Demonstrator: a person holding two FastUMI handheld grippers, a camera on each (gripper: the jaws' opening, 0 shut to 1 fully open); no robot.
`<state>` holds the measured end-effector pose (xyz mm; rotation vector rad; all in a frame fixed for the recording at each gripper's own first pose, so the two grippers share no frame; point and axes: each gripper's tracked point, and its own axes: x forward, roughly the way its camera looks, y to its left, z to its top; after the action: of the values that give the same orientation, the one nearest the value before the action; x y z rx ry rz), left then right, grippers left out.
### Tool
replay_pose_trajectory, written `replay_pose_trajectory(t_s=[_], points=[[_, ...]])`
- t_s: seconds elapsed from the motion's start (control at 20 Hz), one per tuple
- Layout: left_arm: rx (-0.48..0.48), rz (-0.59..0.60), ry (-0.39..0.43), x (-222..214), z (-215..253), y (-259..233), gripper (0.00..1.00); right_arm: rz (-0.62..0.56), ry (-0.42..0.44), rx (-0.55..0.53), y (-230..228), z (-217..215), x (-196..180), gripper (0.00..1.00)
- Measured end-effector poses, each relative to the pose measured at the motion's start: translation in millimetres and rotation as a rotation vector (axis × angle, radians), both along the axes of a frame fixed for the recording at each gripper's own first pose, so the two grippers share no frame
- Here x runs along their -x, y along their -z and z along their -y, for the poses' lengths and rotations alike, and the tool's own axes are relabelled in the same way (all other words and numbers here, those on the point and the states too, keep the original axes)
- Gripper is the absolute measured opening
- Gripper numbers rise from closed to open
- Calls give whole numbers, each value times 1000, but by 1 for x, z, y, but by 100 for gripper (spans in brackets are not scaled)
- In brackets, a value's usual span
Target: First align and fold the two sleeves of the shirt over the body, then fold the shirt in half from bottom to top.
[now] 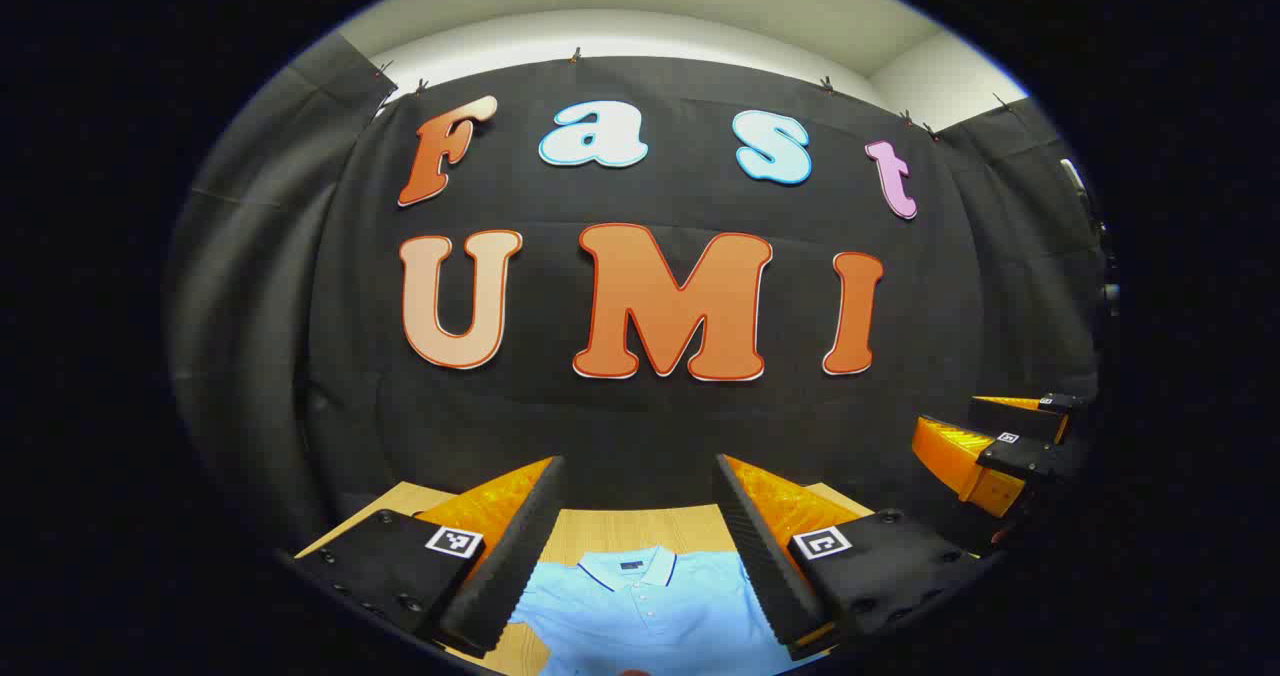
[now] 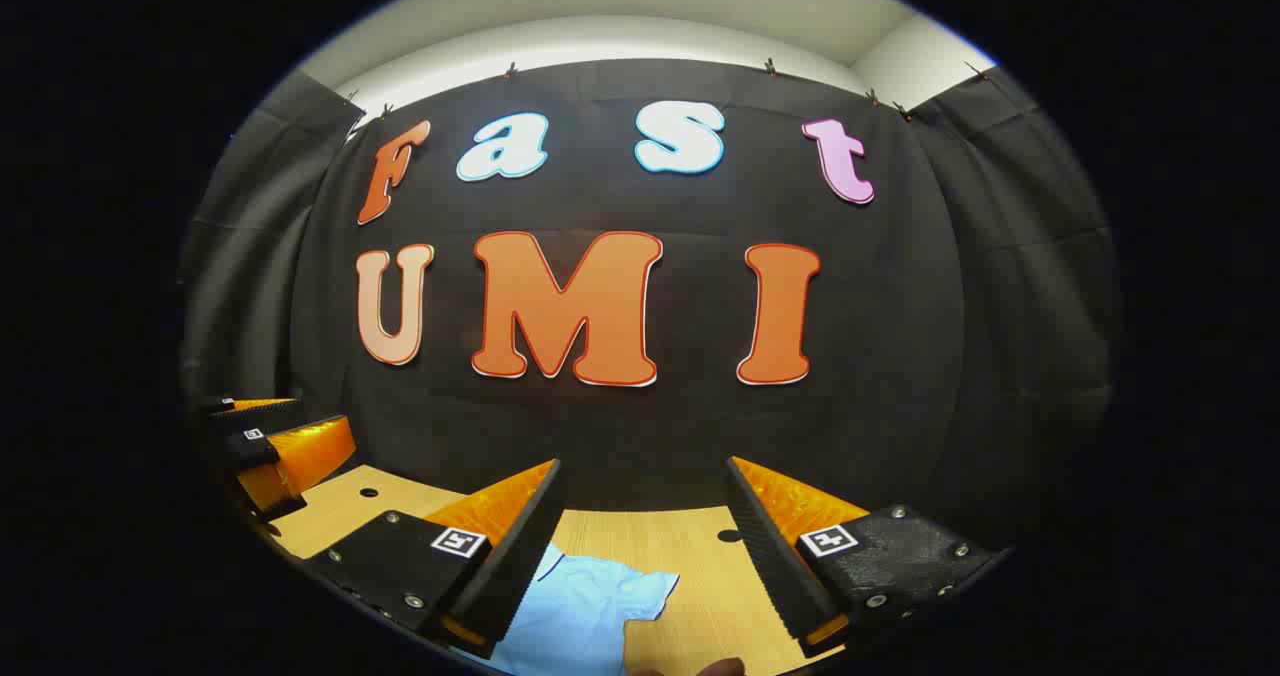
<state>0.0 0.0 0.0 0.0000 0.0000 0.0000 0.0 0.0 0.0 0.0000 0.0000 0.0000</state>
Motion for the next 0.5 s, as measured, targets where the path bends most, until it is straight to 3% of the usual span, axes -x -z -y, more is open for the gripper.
replay_pose_trajectory(t_s=[0.5], points=[[35, -27, -45, -4, -1, 9, 95, -15, -55, -15, 10, -3, -24, 98]])
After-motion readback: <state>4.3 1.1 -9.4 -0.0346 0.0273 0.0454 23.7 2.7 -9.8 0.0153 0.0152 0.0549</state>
